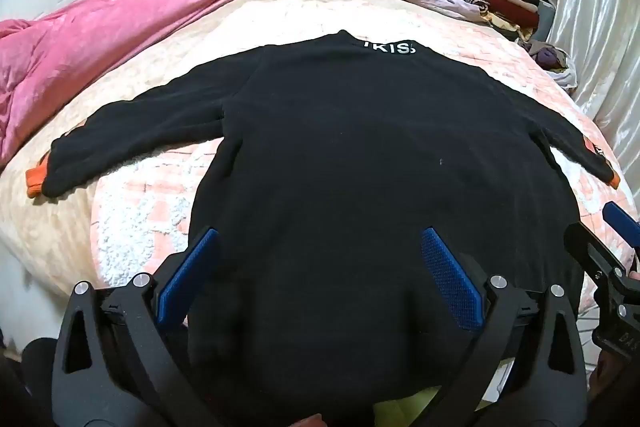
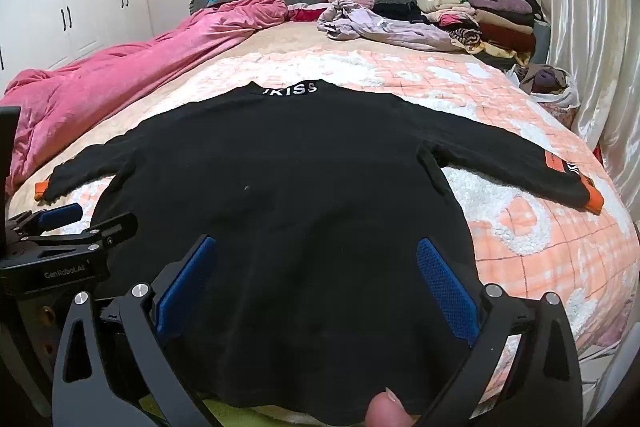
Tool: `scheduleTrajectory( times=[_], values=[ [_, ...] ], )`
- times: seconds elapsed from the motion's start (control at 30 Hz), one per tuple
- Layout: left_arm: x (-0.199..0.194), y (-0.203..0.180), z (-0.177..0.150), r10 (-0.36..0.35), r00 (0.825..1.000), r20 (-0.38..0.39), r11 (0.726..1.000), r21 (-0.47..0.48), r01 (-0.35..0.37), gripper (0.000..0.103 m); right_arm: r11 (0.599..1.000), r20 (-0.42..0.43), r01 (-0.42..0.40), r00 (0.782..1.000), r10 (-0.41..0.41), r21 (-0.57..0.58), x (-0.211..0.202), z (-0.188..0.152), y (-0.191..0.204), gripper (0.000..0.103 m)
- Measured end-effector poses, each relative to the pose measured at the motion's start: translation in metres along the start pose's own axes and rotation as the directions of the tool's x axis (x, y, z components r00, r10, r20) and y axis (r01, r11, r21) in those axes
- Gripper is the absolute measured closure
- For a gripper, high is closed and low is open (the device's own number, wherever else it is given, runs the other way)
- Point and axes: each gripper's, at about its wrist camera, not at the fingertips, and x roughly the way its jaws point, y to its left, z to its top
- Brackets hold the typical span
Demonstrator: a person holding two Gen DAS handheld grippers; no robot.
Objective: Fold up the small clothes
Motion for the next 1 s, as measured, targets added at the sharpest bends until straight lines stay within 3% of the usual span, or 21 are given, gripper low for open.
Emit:
scheduleTrajectory(
  times=[1.0],
  values=[
    [-0.0040,0.0038,0.0025,-0.010,1.000,0.001,1.000,-0.005,0.010,0.009,1.000,0.002,0.001,1.000,-0.001,-0.001,-0.0033,0.0002,0.0006,0.004]
  ],
)
